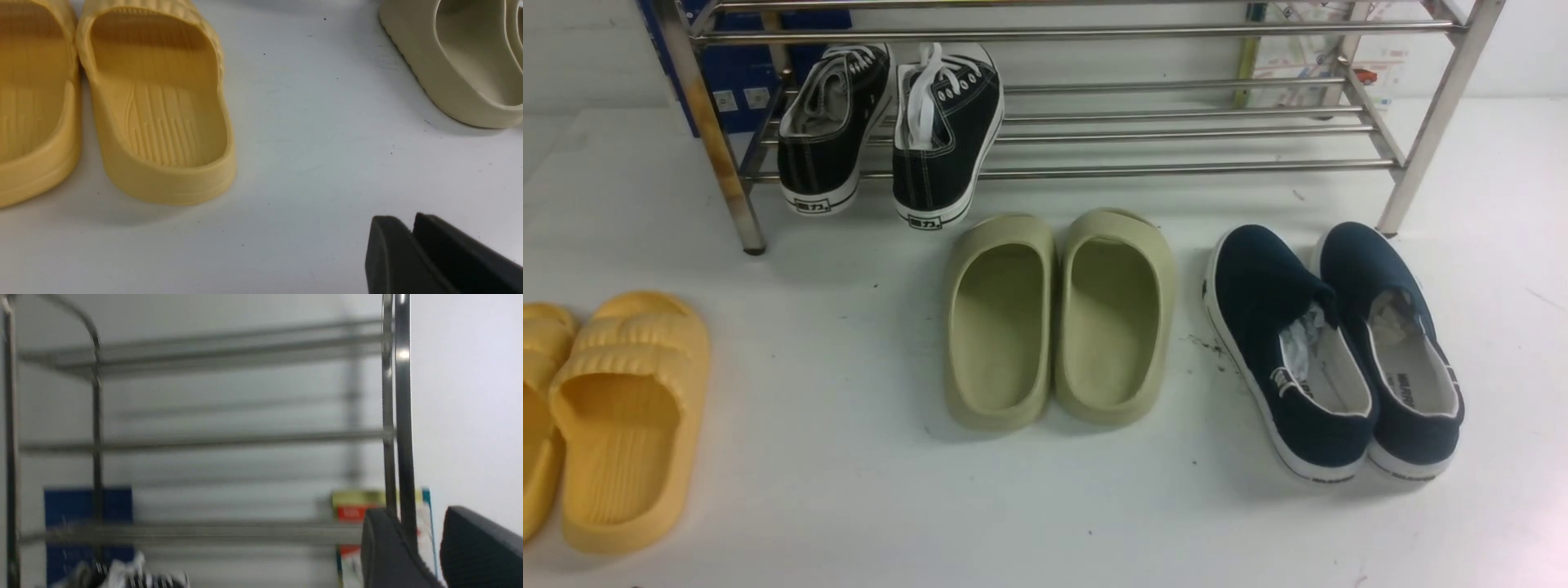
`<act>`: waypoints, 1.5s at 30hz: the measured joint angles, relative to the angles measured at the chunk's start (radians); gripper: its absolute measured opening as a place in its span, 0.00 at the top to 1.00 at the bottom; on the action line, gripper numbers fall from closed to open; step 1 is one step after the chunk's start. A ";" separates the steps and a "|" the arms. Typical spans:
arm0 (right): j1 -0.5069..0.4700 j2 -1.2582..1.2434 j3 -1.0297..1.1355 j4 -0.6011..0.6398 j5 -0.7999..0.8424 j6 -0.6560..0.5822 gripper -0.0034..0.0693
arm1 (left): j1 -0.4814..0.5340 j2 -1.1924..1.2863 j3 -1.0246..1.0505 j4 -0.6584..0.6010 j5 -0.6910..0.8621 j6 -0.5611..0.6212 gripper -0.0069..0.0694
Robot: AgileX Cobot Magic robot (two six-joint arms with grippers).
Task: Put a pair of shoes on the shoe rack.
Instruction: Use the right arm to grab the shoe closest to it
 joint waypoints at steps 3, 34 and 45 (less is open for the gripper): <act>0.000 0.028 -0.160 0.074 0.001 0.088 0.62 | 0.000 0.000 0.000 0.000 0.000 0.000 0.79; 0.249 1.473 -1.083 0.220 1.312 -0.071 0.44 | 0.000 0.000 0.000 0.000 0.001 0.000 0.77; 0.275 1.778 -1.138 0.085 1.217 0.028 0.49 | 0.000 0.000 0.000 0.000 0.001 0.000 0.75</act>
